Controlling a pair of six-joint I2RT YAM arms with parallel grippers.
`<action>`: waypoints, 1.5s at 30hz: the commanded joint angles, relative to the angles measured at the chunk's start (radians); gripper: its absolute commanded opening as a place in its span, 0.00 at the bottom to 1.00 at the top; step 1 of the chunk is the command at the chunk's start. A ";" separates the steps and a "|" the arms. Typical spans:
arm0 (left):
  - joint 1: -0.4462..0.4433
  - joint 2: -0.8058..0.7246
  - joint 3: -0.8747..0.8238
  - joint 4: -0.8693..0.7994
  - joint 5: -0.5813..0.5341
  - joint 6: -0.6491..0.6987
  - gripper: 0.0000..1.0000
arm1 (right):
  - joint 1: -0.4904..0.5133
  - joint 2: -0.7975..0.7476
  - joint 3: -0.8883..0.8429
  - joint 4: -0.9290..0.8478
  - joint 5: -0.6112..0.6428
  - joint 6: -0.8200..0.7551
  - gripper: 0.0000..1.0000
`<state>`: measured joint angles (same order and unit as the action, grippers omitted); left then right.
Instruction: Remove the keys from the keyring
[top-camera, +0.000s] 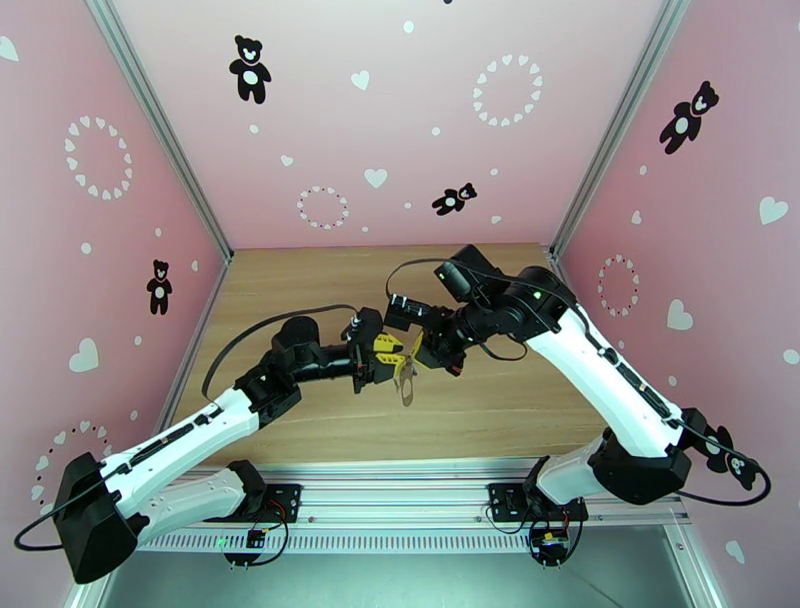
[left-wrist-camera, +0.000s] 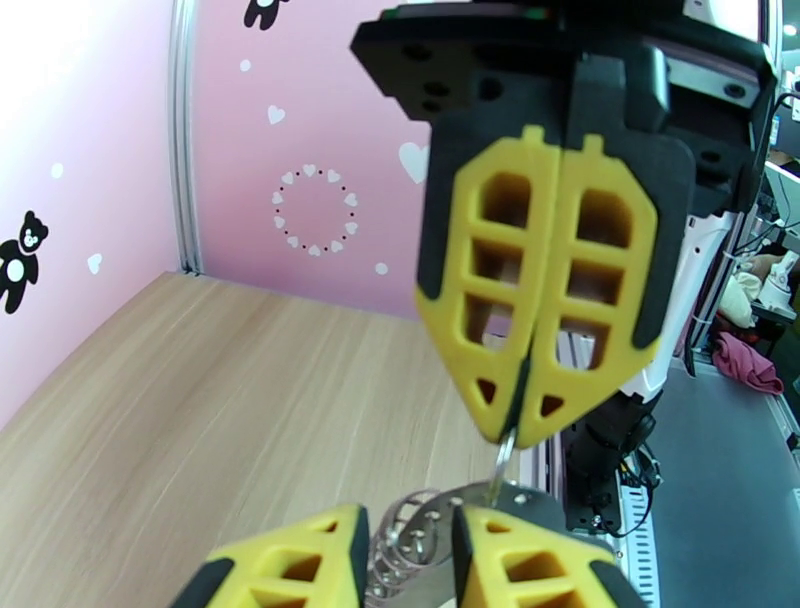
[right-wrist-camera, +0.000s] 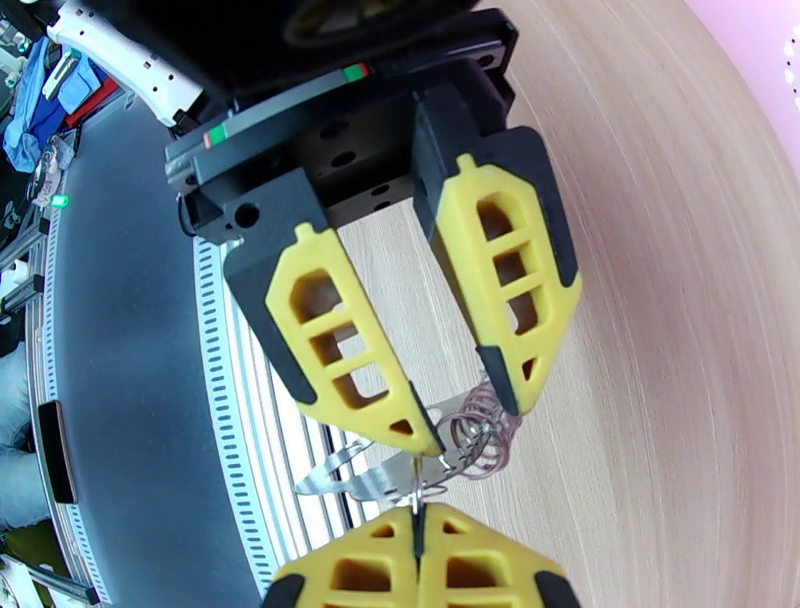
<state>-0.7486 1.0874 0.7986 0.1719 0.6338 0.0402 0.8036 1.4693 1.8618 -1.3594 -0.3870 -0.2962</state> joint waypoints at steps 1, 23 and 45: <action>-0.001 0.005 0.041 0.028 0.092 -0.020 0.30 | 0.003 -0.017 -0.013 0.027 0.003 -0.001 0.00; -0.006 0.013 0.044 0.004 0.074 0.006 0.30 | -0.007 -0.038 -0.058 0.096 -0.030 -0.022 0.00; -0.012 0.035 0.068 0.008 0.135 0.001 0.21 | -0.026 -0.074 -0.105 0.135 -0.032 -0.023 0.00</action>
<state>-0.7498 1.1305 0.8299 0.1684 0.7452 0.0475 0.7834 1.4078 1.7664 -1.2446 -0.4118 -0.3145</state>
